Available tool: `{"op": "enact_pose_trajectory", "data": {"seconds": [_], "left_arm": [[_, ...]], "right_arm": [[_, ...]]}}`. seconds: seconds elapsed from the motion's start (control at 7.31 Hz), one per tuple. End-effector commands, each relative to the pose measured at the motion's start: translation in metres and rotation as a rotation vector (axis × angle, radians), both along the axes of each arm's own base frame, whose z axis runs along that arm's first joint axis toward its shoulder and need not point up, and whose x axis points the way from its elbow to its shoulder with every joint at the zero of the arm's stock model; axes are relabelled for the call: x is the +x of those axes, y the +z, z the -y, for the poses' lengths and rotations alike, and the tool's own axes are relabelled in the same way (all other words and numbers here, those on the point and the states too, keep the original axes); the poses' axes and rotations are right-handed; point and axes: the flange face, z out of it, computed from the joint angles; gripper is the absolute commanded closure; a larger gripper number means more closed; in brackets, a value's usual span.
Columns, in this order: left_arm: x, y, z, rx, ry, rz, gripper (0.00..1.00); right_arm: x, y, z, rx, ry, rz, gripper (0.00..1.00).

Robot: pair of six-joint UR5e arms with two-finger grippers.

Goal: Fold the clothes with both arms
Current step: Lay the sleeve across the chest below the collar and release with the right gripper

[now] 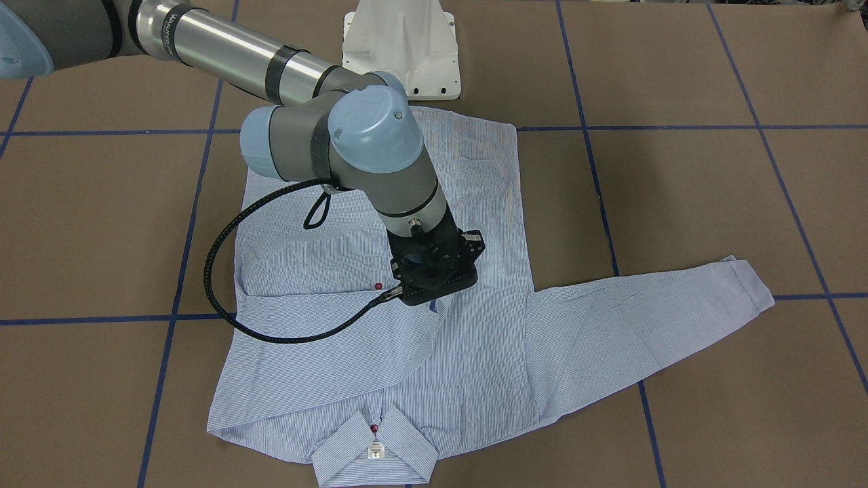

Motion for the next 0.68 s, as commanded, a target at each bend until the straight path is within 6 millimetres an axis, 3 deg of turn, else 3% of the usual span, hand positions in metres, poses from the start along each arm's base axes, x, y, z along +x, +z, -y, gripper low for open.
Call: {"op": "enact_pose_trajectory", "data": {"seconds": [0.0, 0.14, 0.27, 0.41, 0.55], "left_arm": [[-0.001, -0.001, 0.0, 0.002, -0.002, -0.001, 0.0], [0.0, -0.002, 0.0, 0.003, -0.001, -0.002, 0.0], [0.0, -0.002, -0.001, 0.0, -0.001, -0.005, 0.0], [0.001, -0.003, -0.002, -0.001, 0.007, -0.02, 0.0], [0.001, -0.004, -0.002, 0.001, 0.007, -0.02, 0.0]], "right_arm": [[-0.052, 0.008, -0.005, 0.033, 0.017, -0.032, 1.0], [-0.085, 0.003, -0.01, 0.058, 0.041, -0.066, 1.0], [-0.097, 0.002, -0.017, 0.078, 0.054, -0.073, 1.0], [-0.107, -0.004, -0.028, 0.118, 0.081, -0.059, 0.04], [-0.113, -0.011, -0.036, 0.136, 0.1, -0.059, 0.0]]}}
